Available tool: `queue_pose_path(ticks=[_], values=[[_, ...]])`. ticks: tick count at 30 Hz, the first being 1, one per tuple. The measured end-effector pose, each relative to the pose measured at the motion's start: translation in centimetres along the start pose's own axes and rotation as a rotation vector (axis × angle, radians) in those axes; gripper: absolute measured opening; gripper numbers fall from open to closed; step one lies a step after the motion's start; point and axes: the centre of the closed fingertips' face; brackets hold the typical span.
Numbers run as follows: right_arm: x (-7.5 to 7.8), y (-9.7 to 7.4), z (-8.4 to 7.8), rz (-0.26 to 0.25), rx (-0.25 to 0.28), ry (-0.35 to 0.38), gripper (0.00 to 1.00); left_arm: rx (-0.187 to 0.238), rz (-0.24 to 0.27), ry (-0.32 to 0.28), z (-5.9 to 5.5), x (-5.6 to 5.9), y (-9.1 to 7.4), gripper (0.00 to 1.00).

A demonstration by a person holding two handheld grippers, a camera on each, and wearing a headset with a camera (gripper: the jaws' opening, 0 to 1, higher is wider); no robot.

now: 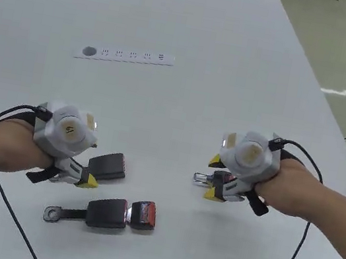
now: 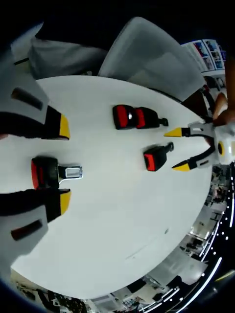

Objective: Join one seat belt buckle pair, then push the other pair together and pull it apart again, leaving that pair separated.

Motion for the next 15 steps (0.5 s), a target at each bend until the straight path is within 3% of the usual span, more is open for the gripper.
queue_pose_path(ticks=[7,15], values=[[1.6,0.4,-1.8,-0.004,-0.022,0.003,0.40,-0.032,-0.041,0.020,-0.5,0.1,1.4,0.56],[2.2,1.7,-4.1,0.026,-0.062,-0.006,0.41,-0.081,-0.085,0.018,-1.6,0.3,2.7,0.54]])
Point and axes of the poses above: the centre of the closed fingertips' face, and the gripper's own axes: y roughly forward along the fingers, x roughly to its right, z roughly out of its top, and after that the axes turned 8 degrees about y, right-handed
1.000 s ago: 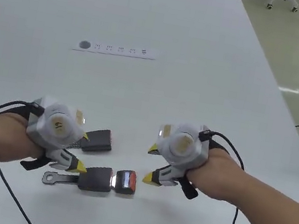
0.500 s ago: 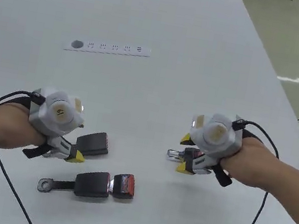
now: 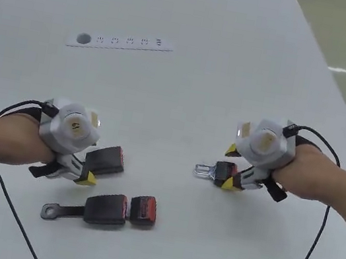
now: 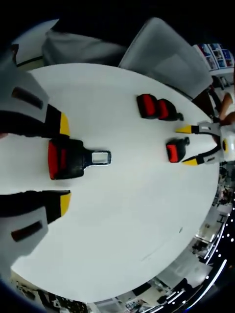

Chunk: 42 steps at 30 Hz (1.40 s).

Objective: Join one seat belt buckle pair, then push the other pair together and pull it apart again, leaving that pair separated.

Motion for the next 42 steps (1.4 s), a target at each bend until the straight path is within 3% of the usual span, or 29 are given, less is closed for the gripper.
queue_pose_path(ticks=[3,4,9,10,11,12,20,27,42], values=[[-0.2,0.3,-0.4,0.016,-0.009,-0.004,0.38,-0.021,-0.015,0.008,-0.2,0.3,0.2,0.52],[-0.8,0.7,0.0,0.051,0.032,0.029,0.36,-0.027,-0.019,0.012,-0.3,0.4,0.2,0.51],[-0.5,0.5,-0.2,0.060,0.016,-0.008,0.34,-0.016,-0.028,-0.005,0.1,0.4,0.1,0.37],[-0.6,0.5,-0.1,0.065,0.013,-0.013,0.34,-0.026,-0.061,0.002,0.0,1.0,0.0,0.33],[-0.6,0.6,-0.1,0.071,0.011,-0.017,0.34,-0.009,-0.045,0.034,0.3,0.4,0.0,0.33],[-0.7,0.5,-0.1,0.077,0.010,-0.024,0.34,-0.011,-0.043,0.021,0.2,0.2,-0.2,0.33],[-1.2,0.7,0.8,0.079,-0.003,-0.042,0.34,-0.006,-0.040,0.038,0.0,0.2,0.3,0.33],[-2.8,1.9,4.0,0.087,0.017,-0.035,0.34,-0.013,-0.048,0.064,0.1,0.3,0.4,0.32],[-3.9,5.8,10.9,0.096,0.052,-0.065,0.33,-0.025,-0.056,0.089,-0.1,0.4,0.5,0.32]])
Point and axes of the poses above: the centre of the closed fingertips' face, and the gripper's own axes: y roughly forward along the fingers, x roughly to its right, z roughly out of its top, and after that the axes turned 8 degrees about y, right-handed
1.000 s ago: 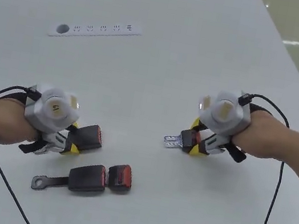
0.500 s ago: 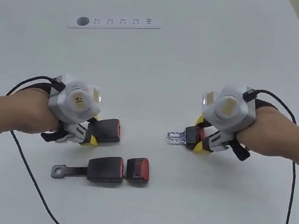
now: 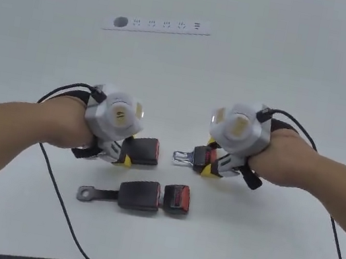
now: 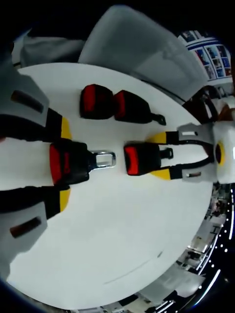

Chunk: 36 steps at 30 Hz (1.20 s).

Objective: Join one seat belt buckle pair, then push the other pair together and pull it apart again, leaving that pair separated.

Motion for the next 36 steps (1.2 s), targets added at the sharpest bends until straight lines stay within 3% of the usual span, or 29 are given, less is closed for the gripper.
queue_pose_path(ticks=[9,12,19,25,27,29,32,36], values=[[0.1,1.3,2.0,-0.023,-0.046,-0.046,0.33,0.008,0.003,-0.004,-0.2,0.0,0.1,0.32],[-0.2,1.4,2.3,-0.006,-0.029,-0.017,0.33,0.025,0.007,-0.013,-0.2,-0.1,0.1,0.32],[0.0,2.1,3.0,-0.012,-0.036,-0.047,0.33,0.025,-0.001,0.012,-0.1,-0.1,0.3,0.32],[-0.2,2.3,3.4,-0.006,0.012,-0.021,0.31,0.023,-0.003,0.039,-0.1,-0.2,0.4,0.31],[-1.0,2.9,4.9,0.029,0.064,0.022,0.30,0.024,-0.007,0.050,-0.1,-0.1,0.5,0.31],[-0.8,3.2,4.8,-0.014,-0.006,-0.025,0.30,0.015,-0.012,0.056,-0.1,-0.1,0.4,0.31],[-0.6,2.9,4.6,0.006,0.035,-0.003,0.30,0.030,-0.008,0.047,-0.2,-0.2,0.4,0.31],[-0.7,3.0,4.6,0.007,0.018,-0.020,0.31,0.027,-0.007,0.048,-0.2,-0.1,0.4,0.31]])
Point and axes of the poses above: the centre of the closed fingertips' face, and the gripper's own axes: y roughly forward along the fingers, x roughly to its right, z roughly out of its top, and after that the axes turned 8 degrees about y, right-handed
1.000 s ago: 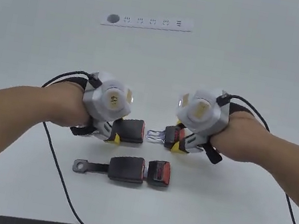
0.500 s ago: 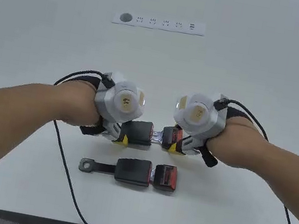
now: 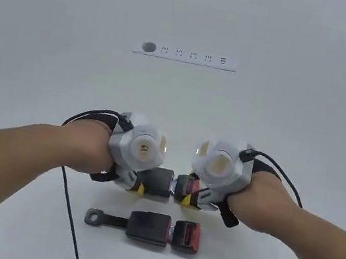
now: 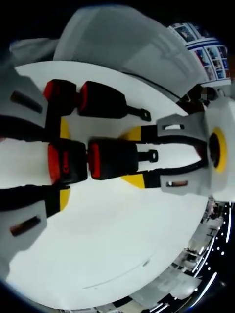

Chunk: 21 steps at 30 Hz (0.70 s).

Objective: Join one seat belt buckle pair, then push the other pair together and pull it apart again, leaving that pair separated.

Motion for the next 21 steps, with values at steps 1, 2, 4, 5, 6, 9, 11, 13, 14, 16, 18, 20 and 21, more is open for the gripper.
queue_pose_path(ticks=[1,2,4,5,6,9,11,13,14,16,18,20,21], values=[[0.0,0.0,0.0,0.002,0.001,0.000,0.31,0.004,0.000,-0.001,0.0,0.0,0.0,0.32],[0.1,-0.1,-0.1,0.006,0.000,0.011,0.32,0.009,0.001,0.000,0.0,0.0,0.0,0.32],[0.3,-0.1,-0.4,-0.006,-0.020,-0.017,0.33,0.020,0.005,-0.006,-0.1,-0.1,-0.1,0.32],[0.2,-0.2,-0.5,-0.005,-0.022,-0.025,0.33,0.024,0.006,-0.013,-0.2,-0.1,-0.1,0.32],[0.3,-0.3,-0.6,-0.004,-0.022,-0.022,0.33,0.028,0.007,-0.016,-0.2,-0.1,-0.2,0.33],[0.7,-0.9,-1.5,0.004,-0.011,-0.012,0.34,0.048,0.014,-0.043,-0.3,-0.1,-0.3,0.33],[0.7,-1.1,-2.1,-0.001,-0.017,-0.010,0.34,0.048,0.020,-0.049,-0.2,0.0,-0.2,0.33],[0.7,-1.5,-2.7,-0.007,-0.011,0.006,0.34,0.048,0.026,-0.051,-0.2,0.0,-0.2,0.33],[0.7,-1.6,-2.8,-0.007,-0.011,0.005,0.35,0.049,0.029,-0.054,-0.2,0.0,-0.3,0.33],[0.9,-2.1,-3.7,-0.011,-0.019,0.009,0.35,0.055,0.039,-0.068,-0.3,0.0,-0.3,0.33],[1.1,-2.8,-4.8,-0.017,-0.028,0.009,0.35,0.066,0.043,-0.081,-0.3,0.0,-0.4,0.33],[1.4,-3.6,-6.2,-0.025,-0.038,0.023,0.35,0.069,0.048,-0.096,-0.3,-0.1,-0.4,0.33],[1.6,-4.0,-6.8,-0.029,-0.043,0.025,0.35,0.068,0.051,-0.101,-0.4,-0.1,-0.4,0.33]])
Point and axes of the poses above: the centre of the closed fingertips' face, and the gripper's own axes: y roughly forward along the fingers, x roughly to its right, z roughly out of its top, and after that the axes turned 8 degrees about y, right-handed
